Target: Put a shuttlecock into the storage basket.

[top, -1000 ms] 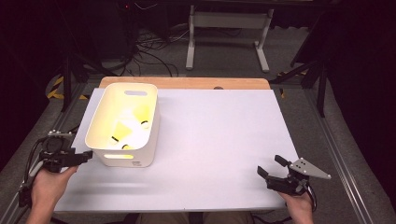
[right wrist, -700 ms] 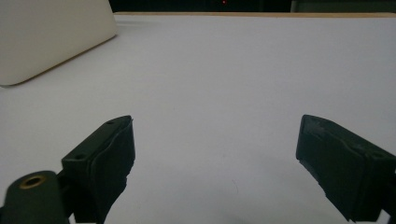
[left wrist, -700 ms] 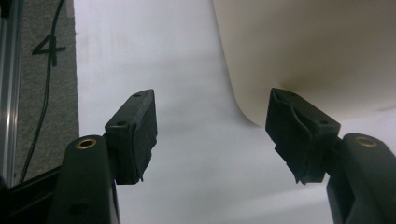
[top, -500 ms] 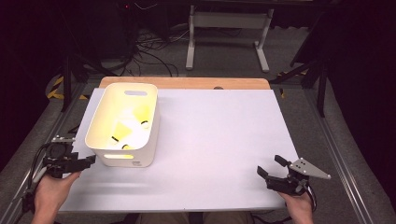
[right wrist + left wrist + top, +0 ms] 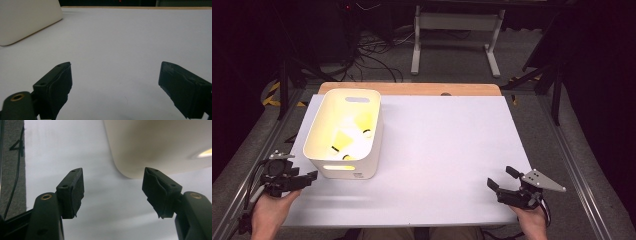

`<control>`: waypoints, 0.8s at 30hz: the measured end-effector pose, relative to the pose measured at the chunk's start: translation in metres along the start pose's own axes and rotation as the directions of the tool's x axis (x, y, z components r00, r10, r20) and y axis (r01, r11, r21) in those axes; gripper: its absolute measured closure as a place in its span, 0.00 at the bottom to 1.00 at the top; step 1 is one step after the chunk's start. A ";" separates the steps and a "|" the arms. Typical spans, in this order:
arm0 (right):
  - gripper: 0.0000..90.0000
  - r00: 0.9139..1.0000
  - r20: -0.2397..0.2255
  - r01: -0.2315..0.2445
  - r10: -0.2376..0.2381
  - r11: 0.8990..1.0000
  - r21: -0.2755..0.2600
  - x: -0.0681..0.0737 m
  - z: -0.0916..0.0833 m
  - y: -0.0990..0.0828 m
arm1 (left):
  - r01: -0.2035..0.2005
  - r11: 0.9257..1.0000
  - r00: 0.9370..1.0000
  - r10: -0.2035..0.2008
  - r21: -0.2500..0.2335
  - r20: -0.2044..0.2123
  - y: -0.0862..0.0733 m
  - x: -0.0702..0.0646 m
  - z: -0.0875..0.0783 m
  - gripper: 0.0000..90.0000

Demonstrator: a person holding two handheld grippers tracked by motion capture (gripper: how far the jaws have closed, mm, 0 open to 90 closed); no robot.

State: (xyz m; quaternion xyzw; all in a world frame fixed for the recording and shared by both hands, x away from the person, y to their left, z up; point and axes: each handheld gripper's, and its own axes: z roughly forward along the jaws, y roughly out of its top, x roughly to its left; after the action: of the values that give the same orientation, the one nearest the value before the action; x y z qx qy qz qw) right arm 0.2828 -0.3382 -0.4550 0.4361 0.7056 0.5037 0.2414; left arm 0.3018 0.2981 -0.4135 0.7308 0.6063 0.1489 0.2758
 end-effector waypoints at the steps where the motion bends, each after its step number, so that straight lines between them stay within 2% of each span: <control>1: 0.14 1.000 0.000 0.000 0.000 1.000 0.000 0.000 0.000 0.000 | -0.005 1.000 1.000 0.005 -0.003 0.002 -0.001 -0.002 0.000 0.39; 6: 0.14 1.000 -0.001 -0.001 0.001 1.000 0.000 0.000 0.000 0.000 | -0.019 1.000 1.000 0.019 -0.014 0.010 -0.003 -0.007 0.000 0.39; 24: 0.14 1.000 -0.001 0.000 0.000 1.000 -0.001 0.001 0.000 0.000 | -0.025 0.997 0.998 0.028 -0.074 0.049 -0.015 -0.020 0.004 0.38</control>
State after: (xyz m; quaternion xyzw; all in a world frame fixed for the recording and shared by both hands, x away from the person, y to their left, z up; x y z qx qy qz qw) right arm 0.2823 -0.3377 -0.4547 0.4360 0.7054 0.5042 0.2411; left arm 0.2872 0.2794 -0.4234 0.7318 0.5836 0.1562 0.3154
